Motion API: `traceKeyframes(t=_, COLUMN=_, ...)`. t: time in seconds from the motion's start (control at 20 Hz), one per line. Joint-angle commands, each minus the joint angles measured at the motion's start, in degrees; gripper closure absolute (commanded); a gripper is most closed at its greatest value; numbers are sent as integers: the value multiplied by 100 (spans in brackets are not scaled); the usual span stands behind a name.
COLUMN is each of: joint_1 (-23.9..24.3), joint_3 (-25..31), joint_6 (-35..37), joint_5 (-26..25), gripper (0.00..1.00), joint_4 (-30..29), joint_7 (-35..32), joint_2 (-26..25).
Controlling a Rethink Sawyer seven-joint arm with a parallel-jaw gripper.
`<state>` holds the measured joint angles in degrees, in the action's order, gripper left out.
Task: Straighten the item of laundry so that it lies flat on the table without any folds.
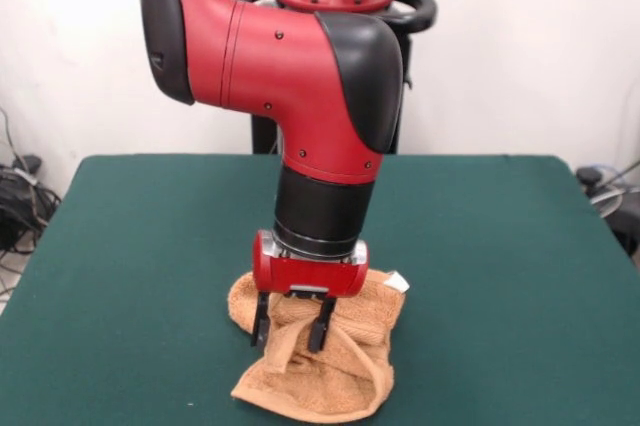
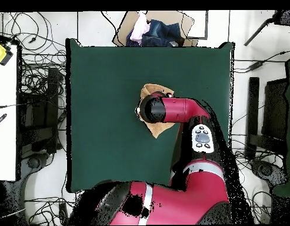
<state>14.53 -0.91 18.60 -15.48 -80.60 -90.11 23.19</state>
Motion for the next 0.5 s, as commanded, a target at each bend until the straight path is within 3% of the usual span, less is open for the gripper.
traceKeyframes(t=0.05, joint_1=61, joint_3=202, joint_6=420, joint_5=-67, gripper=0, joint_4=-571, joint_7=-477, joint_2=-62)
traceKeyframes(t=0.5, joint_1=174, joint_3=267, joint_6=538, joint_5=-75, gripper=0, joint_4=-540, joint_7=-332, joint_2=-91)
